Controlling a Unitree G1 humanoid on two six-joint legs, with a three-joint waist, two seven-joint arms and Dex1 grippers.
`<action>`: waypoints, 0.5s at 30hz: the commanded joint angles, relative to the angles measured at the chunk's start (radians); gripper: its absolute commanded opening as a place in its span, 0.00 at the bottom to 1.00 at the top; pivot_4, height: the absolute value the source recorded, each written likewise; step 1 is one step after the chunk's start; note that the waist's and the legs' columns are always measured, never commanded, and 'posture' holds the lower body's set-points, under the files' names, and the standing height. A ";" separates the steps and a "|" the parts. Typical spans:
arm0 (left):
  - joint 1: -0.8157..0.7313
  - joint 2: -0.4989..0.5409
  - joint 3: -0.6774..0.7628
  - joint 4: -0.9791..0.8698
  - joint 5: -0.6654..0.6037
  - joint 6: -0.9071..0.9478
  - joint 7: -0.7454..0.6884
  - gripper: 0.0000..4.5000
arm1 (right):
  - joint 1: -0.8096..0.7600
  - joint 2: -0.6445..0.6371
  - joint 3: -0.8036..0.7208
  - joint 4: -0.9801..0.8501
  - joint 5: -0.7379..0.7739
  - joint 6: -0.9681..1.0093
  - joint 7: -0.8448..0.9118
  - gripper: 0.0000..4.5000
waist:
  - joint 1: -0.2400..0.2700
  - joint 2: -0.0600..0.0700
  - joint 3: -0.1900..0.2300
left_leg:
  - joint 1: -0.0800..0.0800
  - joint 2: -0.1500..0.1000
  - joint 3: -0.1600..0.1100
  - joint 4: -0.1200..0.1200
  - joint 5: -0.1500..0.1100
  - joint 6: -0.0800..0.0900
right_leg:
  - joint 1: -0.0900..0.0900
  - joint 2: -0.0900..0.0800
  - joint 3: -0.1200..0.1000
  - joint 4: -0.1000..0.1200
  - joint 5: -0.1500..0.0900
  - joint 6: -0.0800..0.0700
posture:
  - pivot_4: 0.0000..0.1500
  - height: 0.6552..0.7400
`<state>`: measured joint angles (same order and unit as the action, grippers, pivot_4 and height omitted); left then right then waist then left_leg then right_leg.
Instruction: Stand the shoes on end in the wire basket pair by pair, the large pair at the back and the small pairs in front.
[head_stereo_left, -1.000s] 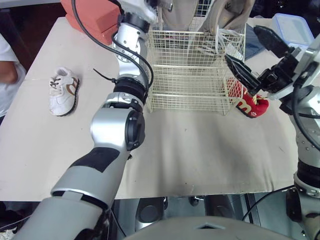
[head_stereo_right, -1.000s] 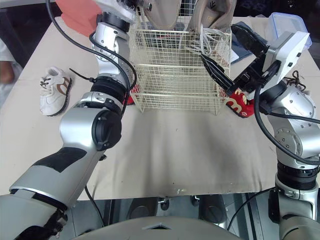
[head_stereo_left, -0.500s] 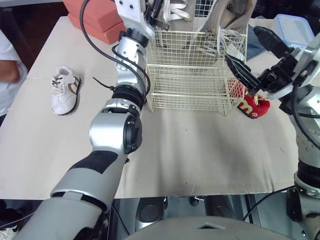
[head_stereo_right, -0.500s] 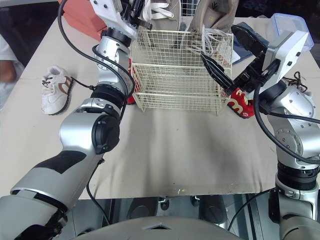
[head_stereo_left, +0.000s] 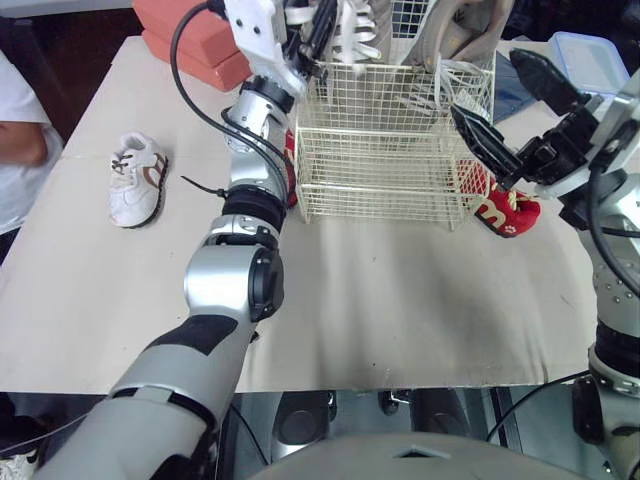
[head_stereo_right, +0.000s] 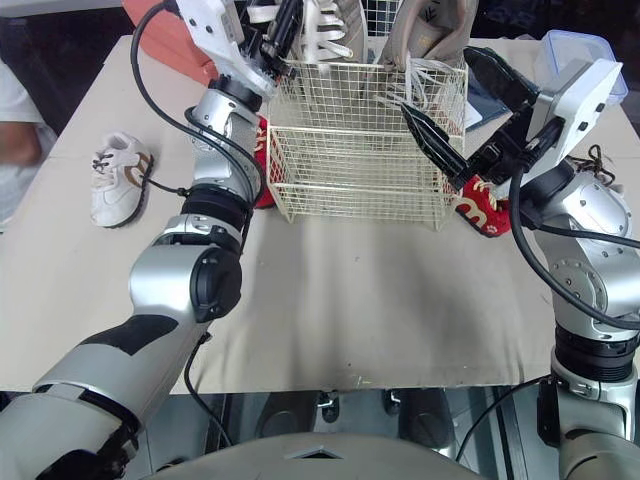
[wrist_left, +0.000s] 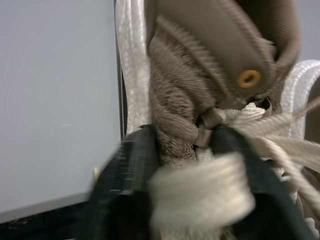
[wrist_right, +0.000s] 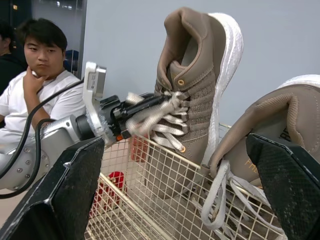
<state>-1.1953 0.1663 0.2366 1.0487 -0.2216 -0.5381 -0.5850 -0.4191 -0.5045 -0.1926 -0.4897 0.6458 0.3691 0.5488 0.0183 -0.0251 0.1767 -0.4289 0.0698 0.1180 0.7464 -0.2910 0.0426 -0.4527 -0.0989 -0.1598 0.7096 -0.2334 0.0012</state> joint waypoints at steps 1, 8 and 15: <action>0.035 -0.019 -0.008 -0.037 -0.010 0.044 0.011 0.90 | -0.004 -0.008 -0.016 -0.024 0.007 -0.010 0.001 1.00 | 0.000 0.000 0.000 | 0.000 0.000 -0.001 0.000 0.000 0.000 | 0.001 -0.001 -0.001 0.000 0.000 0.000 | 1.00 0.36; 0.113 -0.031 -0.045 -0.227 -0.001 0.118 0.047 1.00 | 0.006 -0.004 -0.015 -0.025 0.001 -0.013 -0.002 1.00 | 0.000 0.000 0.000 | -0.002 -0.001 -0.009 0.002 0.000 0.001 | 0.002 -0.002 -0.004 0.000 0.000 0.000 | 1.00 0.36; 0.191 -0.035 -0.084 -0.507 -0.019 0.262 0.069 1.00 | 0.012 0.001 -0.010 -0.022 -0.007 -0.020 -0.003 1.00 | -0.001 0.000 0.000 | -0.002 -0.001 -0.009 0.003 0.000 0.001 | 0.002 -0.002 -0.004 0.000 0.000 0.000 | 1.00 0.36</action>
<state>-0.9965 0.1332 0.1751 0.6312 -0.2307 -0.3036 -0.5269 -0.4070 -0.5037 -0.1919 -0.4897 0.6378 0.3667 0.5489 0.0171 -0.0250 0.1769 -0.4316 0.0689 0.1085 0.7491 -0.2913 0.0433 -0.4505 -0.1010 -0.1642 0.7092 -0.2334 0.0013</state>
